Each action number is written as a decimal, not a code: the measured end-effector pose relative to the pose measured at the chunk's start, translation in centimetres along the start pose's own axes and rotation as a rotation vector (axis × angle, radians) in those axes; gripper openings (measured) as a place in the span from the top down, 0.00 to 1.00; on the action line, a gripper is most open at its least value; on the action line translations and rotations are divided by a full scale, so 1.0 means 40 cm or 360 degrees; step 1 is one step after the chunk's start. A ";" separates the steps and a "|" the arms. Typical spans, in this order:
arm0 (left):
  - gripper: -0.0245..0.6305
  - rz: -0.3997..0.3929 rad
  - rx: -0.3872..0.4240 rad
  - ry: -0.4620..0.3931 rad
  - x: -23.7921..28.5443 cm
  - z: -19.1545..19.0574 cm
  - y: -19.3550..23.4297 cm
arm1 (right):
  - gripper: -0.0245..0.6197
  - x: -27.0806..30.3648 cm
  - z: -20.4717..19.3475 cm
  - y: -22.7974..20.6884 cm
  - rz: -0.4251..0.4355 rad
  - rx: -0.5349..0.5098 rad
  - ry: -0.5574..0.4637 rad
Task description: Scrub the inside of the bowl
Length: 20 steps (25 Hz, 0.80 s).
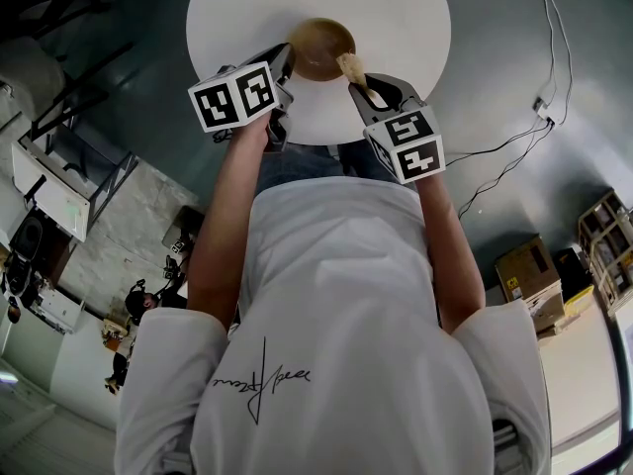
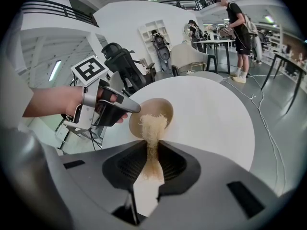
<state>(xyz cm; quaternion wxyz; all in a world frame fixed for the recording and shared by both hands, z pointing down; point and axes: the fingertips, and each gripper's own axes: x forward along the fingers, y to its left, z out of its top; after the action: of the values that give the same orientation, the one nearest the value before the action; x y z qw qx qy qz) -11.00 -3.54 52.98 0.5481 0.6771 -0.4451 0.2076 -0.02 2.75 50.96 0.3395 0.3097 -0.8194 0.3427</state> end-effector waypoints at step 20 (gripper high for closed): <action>0.94 0.0001 -0.0012 -0.0012 -0.001 0.002 -0.003 | 0.83 0.003 -0.005 0.025 0.0031 -0.0008 0.0009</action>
<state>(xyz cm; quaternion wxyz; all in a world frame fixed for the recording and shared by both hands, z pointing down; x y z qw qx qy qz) -10.95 -3.61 52.86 0.5488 0.6757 -0.4482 0.2035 -0.75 3.42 50.81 0.3391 0.2999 -0.8224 0.3447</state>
